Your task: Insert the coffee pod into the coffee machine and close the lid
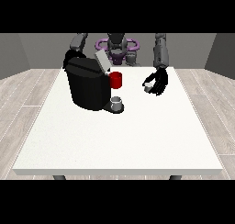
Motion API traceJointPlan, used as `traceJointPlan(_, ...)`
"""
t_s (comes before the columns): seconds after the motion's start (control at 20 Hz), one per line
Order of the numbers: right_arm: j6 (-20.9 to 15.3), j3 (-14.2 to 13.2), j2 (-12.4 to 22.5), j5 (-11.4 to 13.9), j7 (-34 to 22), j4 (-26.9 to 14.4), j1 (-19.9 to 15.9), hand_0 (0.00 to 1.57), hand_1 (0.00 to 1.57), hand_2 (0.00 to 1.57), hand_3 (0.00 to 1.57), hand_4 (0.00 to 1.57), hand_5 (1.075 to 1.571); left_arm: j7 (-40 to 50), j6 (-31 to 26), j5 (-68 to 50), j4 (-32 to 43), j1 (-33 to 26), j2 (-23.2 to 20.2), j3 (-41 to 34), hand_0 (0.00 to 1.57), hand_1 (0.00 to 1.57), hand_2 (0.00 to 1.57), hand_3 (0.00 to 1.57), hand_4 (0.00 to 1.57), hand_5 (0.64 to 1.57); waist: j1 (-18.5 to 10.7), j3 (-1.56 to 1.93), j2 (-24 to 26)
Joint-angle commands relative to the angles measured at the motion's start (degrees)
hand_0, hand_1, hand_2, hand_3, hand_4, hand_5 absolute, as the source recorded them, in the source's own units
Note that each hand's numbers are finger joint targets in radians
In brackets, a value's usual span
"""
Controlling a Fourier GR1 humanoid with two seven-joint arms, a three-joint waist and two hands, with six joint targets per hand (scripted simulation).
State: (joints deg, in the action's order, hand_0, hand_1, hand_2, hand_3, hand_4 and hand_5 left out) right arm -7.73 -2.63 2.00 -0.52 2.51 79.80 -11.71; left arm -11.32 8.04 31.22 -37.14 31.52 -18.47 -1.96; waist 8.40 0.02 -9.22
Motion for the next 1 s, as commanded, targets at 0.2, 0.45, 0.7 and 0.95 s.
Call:
traceJointPlan(0.2,0.25,0.94,-0.91,-0.46,0.74,2.07,-0.34,0.0,0.0,0.0,0.0,0.41,1.571,-2.17,1.91,4.33,5.19,3.16,-5.37,-0.37,0.9,0.9,1.01,0.78,0.31,1.571,2.44,-0.04,-3.23)
traceJointPlan(0.45,-1.43,-0.21,-0.58,-2.04,0.66,-0.79,1.58,0.0,0.0,0.0,0.0,0.43,1.571,-3.14,2.02,6.48,3.71,2.43,-1.72,2.1,1.23,1.23,1.36,1.31,0.47,1.571,-0.02,-0.02,0.97)
traceJointPlan(0.7,-1.11,-0.09,-0.36,-1.36,1.69,-4.55,0.45,0.0,0.0,0.0,0.0,0.49,1.571,-5.46,-3.79,4.66,1.03,6.3,-0.91,1.98,1.48,1.48,1.47,1.41,0.63,1.571,-1.44,-0.02,2.11)
traceJointPlan(0.95,0.21,-2.99,2.45,-2.53,2.32,-7.89,-3.68,0.0,0.0,0.0,0.0,0.44,1.571,-2.91,-8.43,4.19,-1.34,12.56,-1.4,1.58,1.32,1.32,1.38,1.35,0.58,1.571,-1.57,0.0,1.66)
